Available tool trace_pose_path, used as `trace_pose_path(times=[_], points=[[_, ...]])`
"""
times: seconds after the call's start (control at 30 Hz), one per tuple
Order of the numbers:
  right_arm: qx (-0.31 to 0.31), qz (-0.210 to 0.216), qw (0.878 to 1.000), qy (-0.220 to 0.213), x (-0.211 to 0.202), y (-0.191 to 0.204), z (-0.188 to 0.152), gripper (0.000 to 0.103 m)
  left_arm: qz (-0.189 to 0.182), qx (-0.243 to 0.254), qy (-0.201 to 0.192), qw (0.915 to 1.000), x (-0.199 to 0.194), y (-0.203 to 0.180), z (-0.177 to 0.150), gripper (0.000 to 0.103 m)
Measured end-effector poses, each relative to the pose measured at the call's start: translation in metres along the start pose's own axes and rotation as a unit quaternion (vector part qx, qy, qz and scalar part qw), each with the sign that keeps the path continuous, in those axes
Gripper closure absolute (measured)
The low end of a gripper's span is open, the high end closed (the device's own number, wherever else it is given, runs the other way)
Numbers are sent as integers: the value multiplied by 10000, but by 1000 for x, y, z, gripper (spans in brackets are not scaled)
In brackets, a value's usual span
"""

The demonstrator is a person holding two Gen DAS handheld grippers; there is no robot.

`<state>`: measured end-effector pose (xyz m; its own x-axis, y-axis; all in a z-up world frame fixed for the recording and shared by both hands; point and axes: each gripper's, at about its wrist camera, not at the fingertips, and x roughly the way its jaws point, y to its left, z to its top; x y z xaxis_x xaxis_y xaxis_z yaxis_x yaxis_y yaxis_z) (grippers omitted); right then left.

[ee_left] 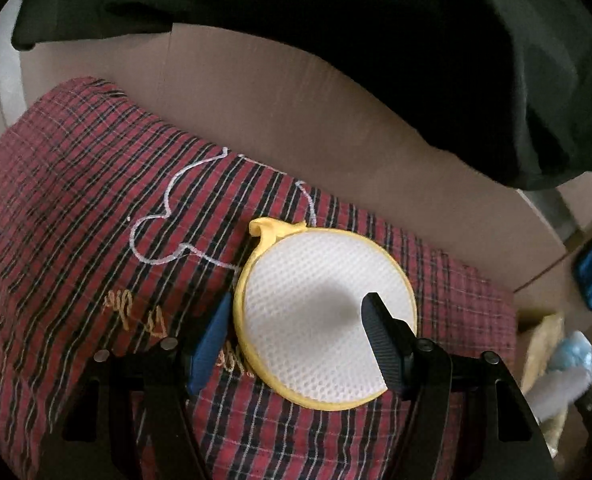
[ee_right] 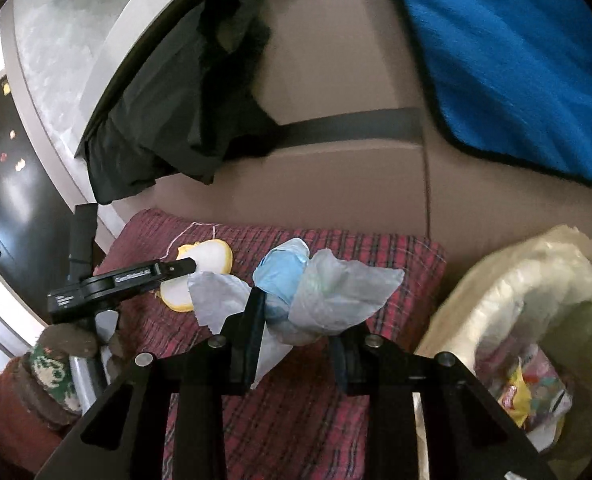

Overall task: Collect trash
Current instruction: 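Grasp the tissue and blue mask with the right gripper while the left gripper grasps the yellow-rimmed pad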

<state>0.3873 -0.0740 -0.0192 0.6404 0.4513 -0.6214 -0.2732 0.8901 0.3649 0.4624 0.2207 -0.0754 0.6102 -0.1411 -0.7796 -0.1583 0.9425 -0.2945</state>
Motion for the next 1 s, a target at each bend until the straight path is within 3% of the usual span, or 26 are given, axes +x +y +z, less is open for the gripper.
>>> trace_pose_path(times=[0.03, 0.1, 0.2, 0.4, 0.53, 0.7, 1.0], points=[[41, 16, 10000, -10, -2, -3, -2, 75, 151, -70, -18, 9999, -1, -2, -2, 56], [97, 41, 9999, -27, -6, -7, -8, 75, 55, -157, -31, 9999, -4, -3, -4, 80], [96, 84, 9999, -36, -16, -10, -15, 75, -24, 11, -379, 9993, -25, -8, -14, 88], [35, 155, 9999, -49, -30, -3, -21, 75, 88, 705, -1239, 9897, -100, -26, -32, 90], [-47, 236, 9997, 40, -33, 6, -29, 75, 270, 1273, -1513, 9799, -138, -37, -51, 90], [-81, 421, 9989, 200, -27, 21, -40, 74, -57, 1506, -1265, 9804, -151, -40, -79, 90], [-363, 507, 9955, 716, -5, 45, -62, 74, -941, 1402, -536, 9842, -143, -36, -103, 89]])
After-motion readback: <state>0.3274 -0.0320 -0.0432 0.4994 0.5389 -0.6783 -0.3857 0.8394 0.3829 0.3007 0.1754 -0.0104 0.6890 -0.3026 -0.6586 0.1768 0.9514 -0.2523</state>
